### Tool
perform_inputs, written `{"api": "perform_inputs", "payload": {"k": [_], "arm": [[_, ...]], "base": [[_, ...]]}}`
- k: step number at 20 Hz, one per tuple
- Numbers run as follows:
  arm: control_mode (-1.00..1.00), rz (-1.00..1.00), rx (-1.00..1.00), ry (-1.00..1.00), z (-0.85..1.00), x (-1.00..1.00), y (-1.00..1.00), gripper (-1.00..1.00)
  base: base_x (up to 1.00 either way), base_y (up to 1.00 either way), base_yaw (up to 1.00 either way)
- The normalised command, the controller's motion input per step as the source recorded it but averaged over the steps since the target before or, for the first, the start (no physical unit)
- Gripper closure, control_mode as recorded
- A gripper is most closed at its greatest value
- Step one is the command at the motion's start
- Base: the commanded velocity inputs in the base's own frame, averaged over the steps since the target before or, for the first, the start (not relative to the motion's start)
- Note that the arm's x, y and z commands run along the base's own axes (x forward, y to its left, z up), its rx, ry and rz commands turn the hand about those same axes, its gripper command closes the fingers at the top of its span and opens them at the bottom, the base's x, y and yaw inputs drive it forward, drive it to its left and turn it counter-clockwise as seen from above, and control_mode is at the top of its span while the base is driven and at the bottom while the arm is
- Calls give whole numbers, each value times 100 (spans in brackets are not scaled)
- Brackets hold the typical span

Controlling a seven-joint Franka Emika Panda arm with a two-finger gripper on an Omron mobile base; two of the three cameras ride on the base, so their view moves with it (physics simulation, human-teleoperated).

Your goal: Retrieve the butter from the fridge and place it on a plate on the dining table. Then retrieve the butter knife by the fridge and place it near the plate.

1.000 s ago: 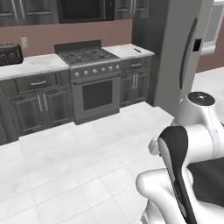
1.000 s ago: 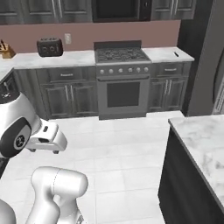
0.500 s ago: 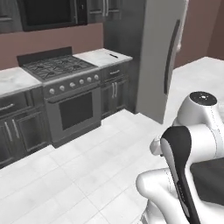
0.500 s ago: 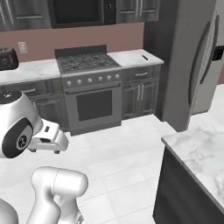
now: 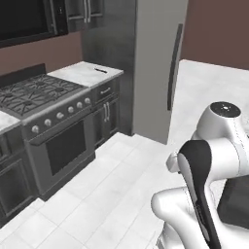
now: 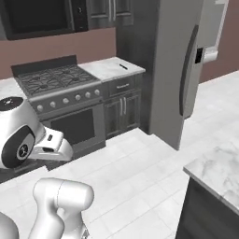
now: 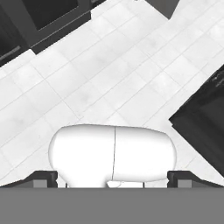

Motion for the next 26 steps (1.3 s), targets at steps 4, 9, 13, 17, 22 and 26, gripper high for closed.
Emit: {"api": "perform_inputs", "payload": {"k": [4,9,13,17,22,26], "arm": [[100,0,0,0,0,0,0,-100],[100,0,0,0,0,0,0,-100],[100,0,0,0,0,0,0,-100],[100,0,0,0,0,0,0,-100],[100,0,0,0,0,0,0,-100],[100,0,0,0,0,0,0,-100]], "base": [[100,90,-27],[100,100,-40],[100,100,-44],[100,81,-30],[100,40,-1],[100,-7,13]]}}
